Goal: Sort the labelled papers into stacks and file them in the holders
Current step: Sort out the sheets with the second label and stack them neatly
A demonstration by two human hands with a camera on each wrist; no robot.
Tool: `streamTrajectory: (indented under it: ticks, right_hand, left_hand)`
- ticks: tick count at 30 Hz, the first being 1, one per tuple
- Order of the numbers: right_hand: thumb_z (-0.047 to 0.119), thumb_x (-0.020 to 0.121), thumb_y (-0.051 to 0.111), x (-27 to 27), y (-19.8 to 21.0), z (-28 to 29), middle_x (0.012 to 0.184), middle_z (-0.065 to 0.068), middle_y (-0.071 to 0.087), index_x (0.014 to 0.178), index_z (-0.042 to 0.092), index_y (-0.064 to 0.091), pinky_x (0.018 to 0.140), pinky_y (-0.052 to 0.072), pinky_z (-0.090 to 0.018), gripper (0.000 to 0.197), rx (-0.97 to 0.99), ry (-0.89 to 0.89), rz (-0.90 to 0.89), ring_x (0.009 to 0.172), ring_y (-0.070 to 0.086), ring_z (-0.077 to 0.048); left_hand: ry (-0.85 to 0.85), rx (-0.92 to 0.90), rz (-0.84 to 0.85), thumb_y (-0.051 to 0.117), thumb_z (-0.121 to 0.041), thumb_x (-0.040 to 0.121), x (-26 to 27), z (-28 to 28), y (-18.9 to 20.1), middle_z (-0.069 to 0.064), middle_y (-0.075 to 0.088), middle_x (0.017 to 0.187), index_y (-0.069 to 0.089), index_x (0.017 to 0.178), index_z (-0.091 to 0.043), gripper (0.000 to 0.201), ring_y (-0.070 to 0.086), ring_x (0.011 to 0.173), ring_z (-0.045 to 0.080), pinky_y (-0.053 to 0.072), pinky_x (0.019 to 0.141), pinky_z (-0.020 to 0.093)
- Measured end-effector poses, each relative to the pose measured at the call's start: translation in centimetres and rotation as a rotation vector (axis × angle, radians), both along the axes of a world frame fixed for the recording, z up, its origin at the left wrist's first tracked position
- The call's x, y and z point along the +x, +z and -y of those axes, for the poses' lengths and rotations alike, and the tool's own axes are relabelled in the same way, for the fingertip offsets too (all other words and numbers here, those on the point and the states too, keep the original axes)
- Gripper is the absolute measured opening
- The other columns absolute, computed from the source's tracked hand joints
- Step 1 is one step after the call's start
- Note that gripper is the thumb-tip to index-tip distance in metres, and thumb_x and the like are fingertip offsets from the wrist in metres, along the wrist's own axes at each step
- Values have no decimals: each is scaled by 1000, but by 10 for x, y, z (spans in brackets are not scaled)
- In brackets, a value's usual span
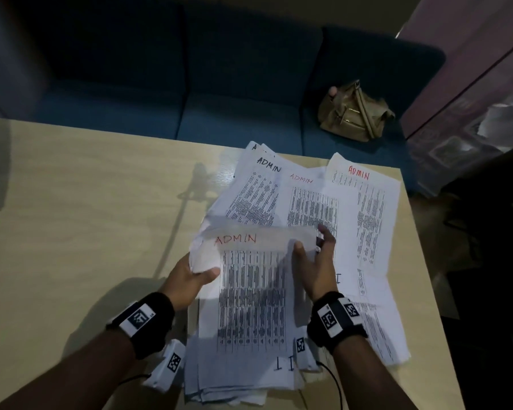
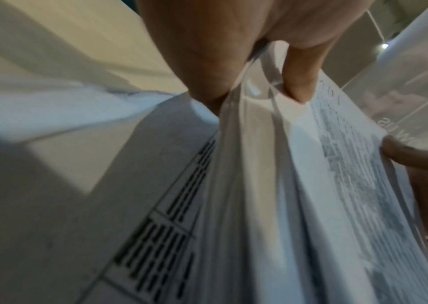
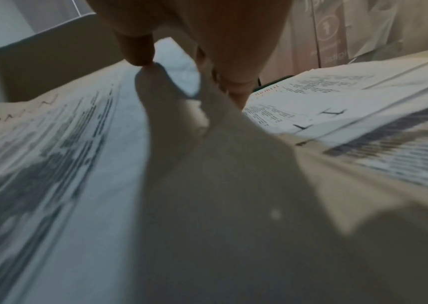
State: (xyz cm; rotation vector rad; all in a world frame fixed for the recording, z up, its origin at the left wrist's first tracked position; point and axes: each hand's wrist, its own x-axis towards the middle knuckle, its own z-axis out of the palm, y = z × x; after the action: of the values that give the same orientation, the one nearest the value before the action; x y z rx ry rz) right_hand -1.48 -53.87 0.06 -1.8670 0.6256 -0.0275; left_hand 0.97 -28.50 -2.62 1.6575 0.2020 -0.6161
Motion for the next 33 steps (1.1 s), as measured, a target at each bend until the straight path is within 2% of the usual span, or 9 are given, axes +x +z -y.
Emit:
streamTrajectory:
  ticks: [3, 5, 9, 13, 19, 22, 25, 27, 33]
  right_hand:
    - [26, 92, 60, 3, -2, -5, 143, 13, 35, 142, 33, 28, 109, 26, -26, 60, -92, 150, 75, 133, 30, -5]
    - [36, 88, 61, 4, -5, -7, 141, 15, 40, 137, 39, 35, 111, 32, -32, 56, -123, 177, 108, 131, 36, -6]
    - [48, 81, 64, 4, -11, -5, 144, 2, 44, 137, 49, 27, 102, 43, -51, 67, -151, 139, 110, 127, 49, -28]
    - [21, 89, 61, 6, -21, -5, 138, -3, 47, 138, 25, 41, 107, 40, -45, 53, -219, 257, 5, 126, 45, -19]
    - [15, 91, 57, 0, -29, -8, 132, 0, 50, 131, 22, 46, 106, 37, -32, 42, -203, 259, -46, 120, 46, -14]
    - [18, 93, 55, -1, -29, -7, 120, -2, 52, 118, 14, 56, 99, 37, -26, 25, -330, 342, -49, 109, 47, -11]
    - [24, 95, 53, 1, -26, -2, 109, 1, 49, 109, 12, 63, 94, 42, -24, 21, -368, 385, -43, 97, 49, -8]
    - [28, 93, 57, 7, -24, 13, 110, 1, 51, 103, 15, 66, 89, 41, -14, 19, -436, 231, -48, 93, 50, -6]
    - [41, 77, 74, 10, -32, 77, 137, -18, 36, 131, 12, 42, 100, 36, -52, 70, -540, -285, -531, 127, 34, -37]
  left_hand:
    - [-63, -29, -26, 72, -27, 77, -3, 2, 4, -15, 63, 117, 53, 120, -36, 47, 57, 113, 7, 40, 105, 38]
    - [-73, -27, 13, 72, -27, 77, -2, 2, 6, -15, 60, 126, 50, 127, -37, 56, 55, 119, 5, 41, 104, 32]
    - [-129, -37, 189, 61, 9, 85, 7, 5, 18, -29, 42, 135, 37, 134, -45, 77, 44, 112, -26, 35, 85, -3]
    - [-225, 42, 228, 50, 16, 83, 9, 4, 17, -17, 50, 130, 48, 124, -44, 72, 57, 76, -16, 39, 62, 2]
    - [-296, 29, 237, 49, 16, 82, 8, 3, 10, -46, 43, 123, 50, 112, -52, 74, 57, 91, -12, 43, 70, 7]
    - [-245, 43, 220, 56, 7, 79, 9, -1, 1, -39, 46, 123, 52, 105, -48, 61, 58, 88, 3, 41, 73, 10]
    - [-190, 68, 208, 58, 8, 82, 6, -3, -5, -44, 46, 120, 53, 102, -45, 56, 52, 98, -17, 35, 78, -3]
    - [-166, 77, 201, 58, 9, 85, 4, -5, -9, -50, 45, 115, 54, 103, -42, 54, 46, 102, -27, 31, 79, -7]
    - [-164, 113, 172, 58, 2, 89, 2, -14, -20, -50, 44, 117, 48, 112, -46, 54, 49, 98, -25, 34, 75, -5]
